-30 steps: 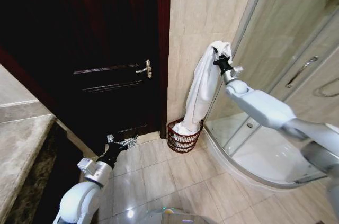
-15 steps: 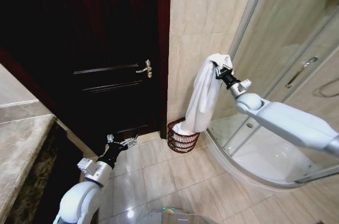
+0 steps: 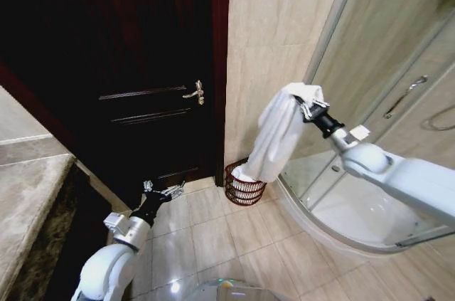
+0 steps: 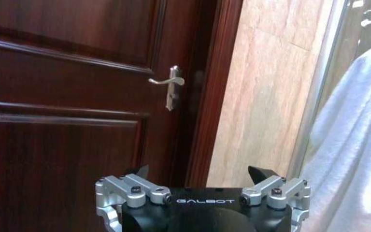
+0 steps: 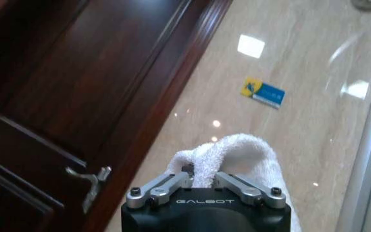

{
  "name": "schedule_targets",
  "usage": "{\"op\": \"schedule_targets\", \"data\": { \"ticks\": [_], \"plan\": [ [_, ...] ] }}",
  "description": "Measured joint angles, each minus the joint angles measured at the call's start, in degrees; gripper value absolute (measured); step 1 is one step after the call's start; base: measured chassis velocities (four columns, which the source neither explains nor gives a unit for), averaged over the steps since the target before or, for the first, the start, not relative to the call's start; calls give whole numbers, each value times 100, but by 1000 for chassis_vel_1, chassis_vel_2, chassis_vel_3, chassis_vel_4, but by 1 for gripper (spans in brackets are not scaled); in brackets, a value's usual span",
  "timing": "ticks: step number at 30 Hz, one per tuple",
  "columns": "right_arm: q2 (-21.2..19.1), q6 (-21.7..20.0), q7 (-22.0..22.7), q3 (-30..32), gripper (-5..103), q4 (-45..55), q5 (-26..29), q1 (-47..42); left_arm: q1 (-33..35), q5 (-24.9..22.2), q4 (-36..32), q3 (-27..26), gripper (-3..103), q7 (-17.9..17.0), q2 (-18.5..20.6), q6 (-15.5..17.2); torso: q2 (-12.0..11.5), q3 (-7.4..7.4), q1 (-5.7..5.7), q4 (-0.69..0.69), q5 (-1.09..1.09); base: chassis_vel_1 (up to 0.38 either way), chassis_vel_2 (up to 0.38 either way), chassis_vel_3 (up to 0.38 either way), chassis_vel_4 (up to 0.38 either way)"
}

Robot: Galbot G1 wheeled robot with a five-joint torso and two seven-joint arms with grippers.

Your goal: Discard the used towel into the hamper.

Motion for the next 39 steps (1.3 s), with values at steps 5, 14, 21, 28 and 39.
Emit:
{"op": "schedule_targets", "data": {
  "ticks": [5, 14, 21, 28, 39],
  "plan": [
    [287, -143, 298, 5, 4, 448, -79, 5, 0, 0, 0, -1, 100, -1, 0, 0, 0, 0, 0, 0, -1, 0, 0, 0, 0],
    [691, -517, 526, -101, 4, 950, 459, 559, 0, 0, 0, -1, 100, -1, -1, 0, 0, 1, 1, 3, -5, 0, 0, 0, 0],
    [1111, -837, 617, -244, 4, 1400, 1258, 1647, 1, 0, 0, -1, 100, -1, 0, 0, 0, 1, 2, 5, -10, 0, 0, 0, 0],
    [2456, -730, 381, -1567, 4, 2033, 1221, 2559, 0, 0, 0, 0, 100, 0, 0, 0, 1, 0, 0, -2, -6, 0, 0, 0, 0],
    [4295, -1496, -211, -5718, 4, 2274, 705, 7187, 0, 0, 0, -1, 100, 0, 0, 0, 0, 1, 1, 4, 2, 0, 0, 0, 0]
  ]
}}
